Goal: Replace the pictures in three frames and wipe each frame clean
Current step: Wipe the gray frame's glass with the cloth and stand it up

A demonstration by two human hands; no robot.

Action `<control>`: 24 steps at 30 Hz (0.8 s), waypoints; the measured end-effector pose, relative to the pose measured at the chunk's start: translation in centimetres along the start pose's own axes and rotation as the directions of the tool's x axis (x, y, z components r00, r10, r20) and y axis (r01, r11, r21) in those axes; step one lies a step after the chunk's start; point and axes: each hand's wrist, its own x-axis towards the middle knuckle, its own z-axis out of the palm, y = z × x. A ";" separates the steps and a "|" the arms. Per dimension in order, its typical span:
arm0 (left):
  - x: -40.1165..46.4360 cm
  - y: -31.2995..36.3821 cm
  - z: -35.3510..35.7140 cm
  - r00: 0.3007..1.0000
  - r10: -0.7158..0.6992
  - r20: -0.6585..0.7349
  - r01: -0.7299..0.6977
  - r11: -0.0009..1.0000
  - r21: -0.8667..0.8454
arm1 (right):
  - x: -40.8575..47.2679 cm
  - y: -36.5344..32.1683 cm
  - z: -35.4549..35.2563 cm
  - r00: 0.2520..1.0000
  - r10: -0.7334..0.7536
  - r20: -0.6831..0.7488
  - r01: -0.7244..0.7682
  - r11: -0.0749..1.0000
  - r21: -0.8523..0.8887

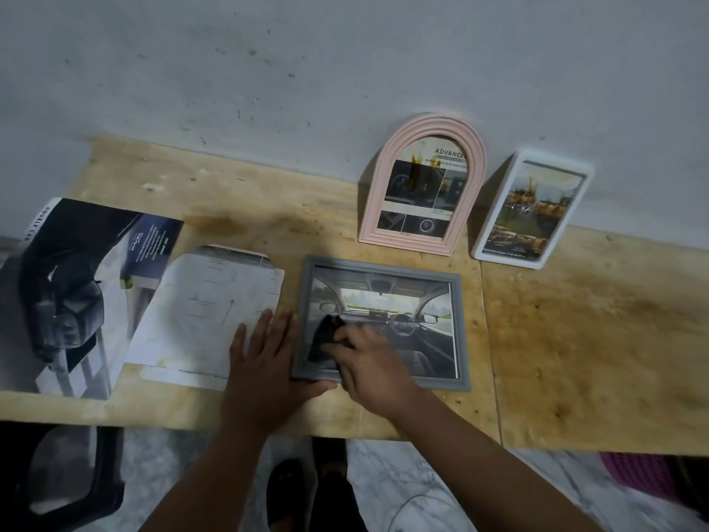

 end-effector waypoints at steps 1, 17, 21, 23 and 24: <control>0.0 0.0 0.0 1.000 -0.002 0.009 0.002 1.000 0.001 | -0.4 0.1 -0.1 0.998 -0.054 0.039 0.054 0.999 0.003; -0.1 0.1 -0.2 0.999 0.018 -0.037 -0.019 1.000 -0.017 | -7.8 7.7 -4.1 0.975 0.215 -0.051 -0.219 0.972 -0.084; -0.1 0.2 -0.1 0.999 0.019 -0.037 -0.019 1.000 -0.006 | -6.1 3.2 -1.1 0.985 0.142 -0.098 -0.148 0.988 -0.047; 0.0 0.1 0.0 1.000 0.009 -0.017 -0.010 1.000 -0.009 | -4.3 1.0 0.0 0.984 0.136 -0.117 -0.139 0.990 -0.018; 0.0 0.0 0.1 1.000 0.005 -0.005 -0.005 1.000 -0.007 | -3.2 0.0 0.6 0.985 0.123 -0.123 -0.124 0.992 0.002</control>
